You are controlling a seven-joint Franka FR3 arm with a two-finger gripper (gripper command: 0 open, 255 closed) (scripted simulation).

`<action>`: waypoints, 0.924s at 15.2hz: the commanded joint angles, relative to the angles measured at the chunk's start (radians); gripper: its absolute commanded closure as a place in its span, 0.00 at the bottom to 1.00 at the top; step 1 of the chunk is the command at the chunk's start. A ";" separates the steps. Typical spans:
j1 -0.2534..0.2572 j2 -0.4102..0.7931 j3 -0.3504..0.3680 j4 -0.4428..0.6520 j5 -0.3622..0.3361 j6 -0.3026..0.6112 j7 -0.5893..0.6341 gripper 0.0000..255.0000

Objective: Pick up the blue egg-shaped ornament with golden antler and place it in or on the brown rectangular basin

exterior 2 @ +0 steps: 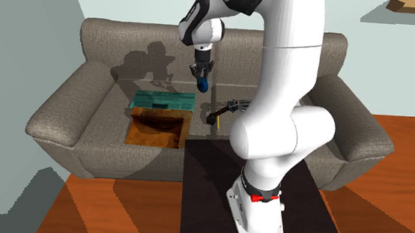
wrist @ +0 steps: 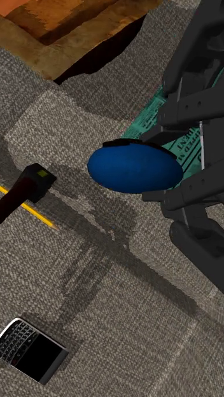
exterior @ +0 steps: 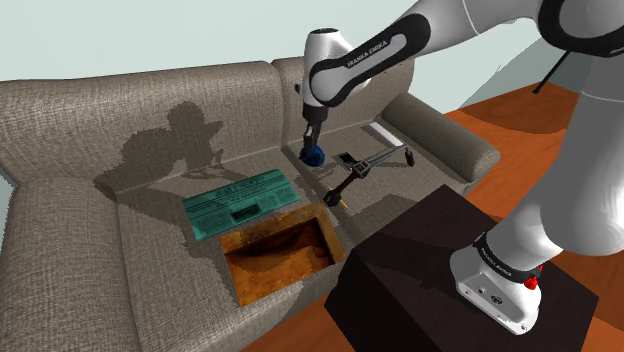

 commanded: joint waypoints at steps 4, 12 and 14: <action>0.068 -0.075 0.035 -0.114 0.002 0.040 0.104 1.00; 0.180 -0.149 0.103 -0.227 0.007 0.083 0.281 1.00; 0.210 -0.159 0.121 -0.244 0.008 0.090 0.328 1.00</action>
